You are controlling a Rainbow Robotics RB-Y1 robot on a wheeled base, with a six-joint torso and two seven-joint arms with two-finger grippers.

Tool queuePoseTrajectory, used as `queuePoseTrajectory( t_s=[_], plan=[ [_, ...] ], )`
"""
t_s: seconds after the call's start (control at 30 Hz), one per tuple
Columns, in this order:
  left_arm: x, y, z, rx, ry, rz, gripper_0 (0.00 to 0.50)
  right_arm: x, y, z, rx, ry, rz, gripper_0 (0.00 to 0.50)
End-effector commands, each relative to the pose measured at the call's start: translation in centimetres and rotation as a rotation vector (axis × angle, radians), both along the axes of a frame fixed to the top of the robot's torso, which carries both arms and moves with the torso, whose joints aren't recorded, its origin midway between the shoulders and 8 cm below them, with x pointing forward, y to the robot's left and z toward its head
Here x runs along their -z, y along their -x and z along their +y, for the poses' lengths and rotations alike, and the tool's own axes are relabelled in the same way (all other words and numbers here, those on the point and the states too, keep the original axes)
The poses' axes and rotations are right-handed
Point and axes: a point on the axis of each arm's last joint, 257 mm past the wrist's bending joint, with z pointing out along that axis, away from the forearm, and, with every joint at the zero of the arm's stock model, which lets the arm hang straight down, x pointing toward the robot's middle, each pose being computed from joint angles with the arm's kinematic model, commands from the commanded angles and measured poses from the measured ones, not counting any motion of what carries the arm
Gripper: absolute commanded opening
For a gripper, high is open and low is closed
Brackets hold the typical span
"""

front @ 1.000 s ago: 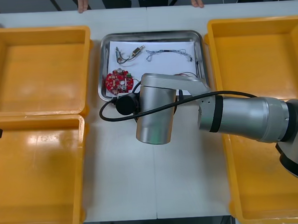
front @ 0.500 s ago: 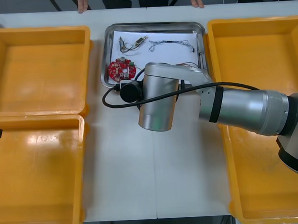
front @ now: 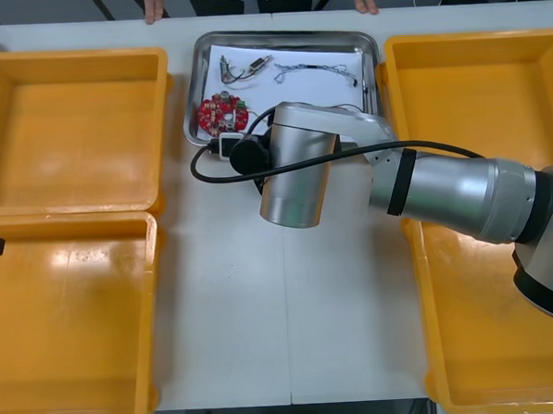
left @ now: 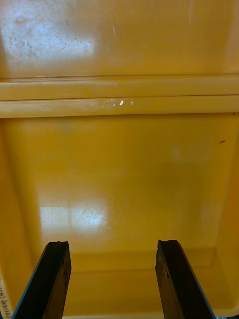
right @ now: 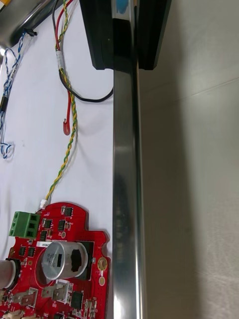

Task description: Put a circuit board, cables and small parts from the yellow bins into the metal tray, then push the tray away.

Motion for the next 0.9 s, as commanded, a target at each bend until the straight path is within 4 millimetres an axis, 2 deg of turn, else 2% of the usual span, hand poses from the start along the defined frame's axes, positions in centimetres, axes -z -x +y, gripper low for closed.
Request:
queuePoseTrajectory(
  t_s=[0.03, 0.53, 0.57, 0.63, 0.67, 0.7, 0.73, 0.9],
  plan=[
    [-0.9, 0.5, 2.0, 0.031, -0.079, 0.000, 0.500, -4.7, -1.3, 3.1, -0.063, -0.016, -0.083, 0.000],
    [-0.9, 0.5, 2.0, 0.031, -0.079, 0.000, 0.500, -4.7, -1.9, 3.3, -0.071, -0.019, -0.090, 0.000],
    [-0.9, 0.5, 2.0, 0.031, -0.079, 0.000, 0.500, -4.8, -1.9, 3.2, -0.070, -0.017, -0.090, 0.073],
    [-0.9, 0.5, 2.0, 0.031, -0.079, 0.000, 0.500, -4.6, -1.9, 3.1, -0.065, -0.015, -0.087, 0.310],
    [-0.9, 0.5, 2.0, 0.031, -0.079, 0.000, 0.500, -4.7, -1.9, 3.0, -0.063, -0.013, -0.089, 0.366],
    [-0.9, 0.5, 2.0, 0.031, -0.079, 0.000, 0.500, -4.6, -1.9, 3.0, -0.061, -0.012, -0.086, 0.456],
    [-0.9, 0.5, 2.0, 0.031, -0.079, 0.000, 0.500, -4.6, -1.9, 2.9, -0.059, -0.011, -0.085, 0.500],
    [-0.9, 0.5, 2.0, 0.031, -0.079, 0.000, 0.500, -4.9, -1.9, 2.3, -0.031, -0.027, -0.071, 0.500]
  ],
)
